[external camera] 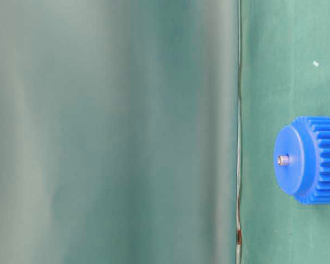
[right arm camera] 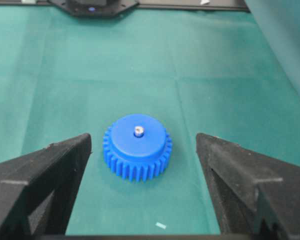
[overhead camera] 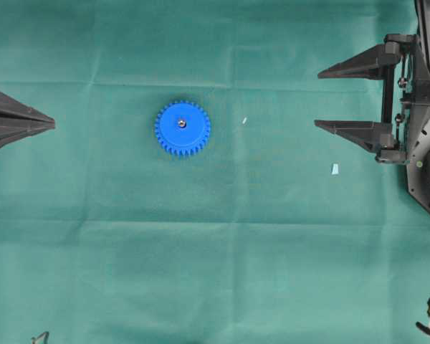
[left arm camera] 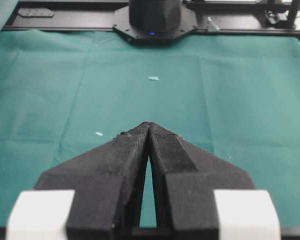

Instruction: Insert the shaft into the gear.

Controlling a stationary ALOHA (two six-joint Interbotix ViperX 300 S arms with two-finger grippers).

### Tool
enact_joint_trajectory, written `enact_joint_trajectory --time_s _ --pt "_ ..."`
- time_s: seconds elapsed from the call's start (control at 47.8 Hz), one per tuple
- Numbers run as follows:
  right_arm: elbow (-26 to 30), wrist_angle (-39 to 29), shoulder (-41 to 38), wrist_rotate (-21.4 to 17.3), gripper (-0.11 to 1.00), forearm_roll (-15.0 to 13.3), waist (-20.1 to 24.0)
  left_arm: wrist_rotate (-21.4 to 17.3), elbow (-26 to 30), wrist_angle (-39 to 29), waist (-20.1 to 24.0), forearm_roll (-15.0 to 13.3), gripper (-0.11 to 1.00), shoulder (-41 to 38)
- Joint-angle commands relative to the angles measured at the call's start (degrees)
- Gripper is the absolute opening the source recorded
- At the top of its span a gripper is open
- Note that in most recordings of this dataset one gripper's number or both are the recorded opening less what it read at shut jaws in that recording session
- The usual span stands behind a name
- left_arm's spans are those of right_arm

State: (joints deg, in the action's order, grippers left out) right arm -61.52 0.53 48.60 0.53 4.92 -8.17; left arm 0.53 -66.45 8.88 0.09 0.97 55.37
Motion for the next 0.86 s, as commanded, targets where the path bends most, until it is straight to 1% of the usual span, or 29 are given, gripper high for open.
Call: enact_joint_trajectory --time_s 0.0,0.838 --pt "0.6 0.4 -0.2 -0.1 0.90 0.0 -0.1 0.0 1.3 0.2 0.4 0.2 0.00 -0.1" --pt "0.5 0.7 0.1 -0.1 0.90 0.0 -0.9 0.2 1.4 -1.8 0.9 0.1 0.00 1.4"
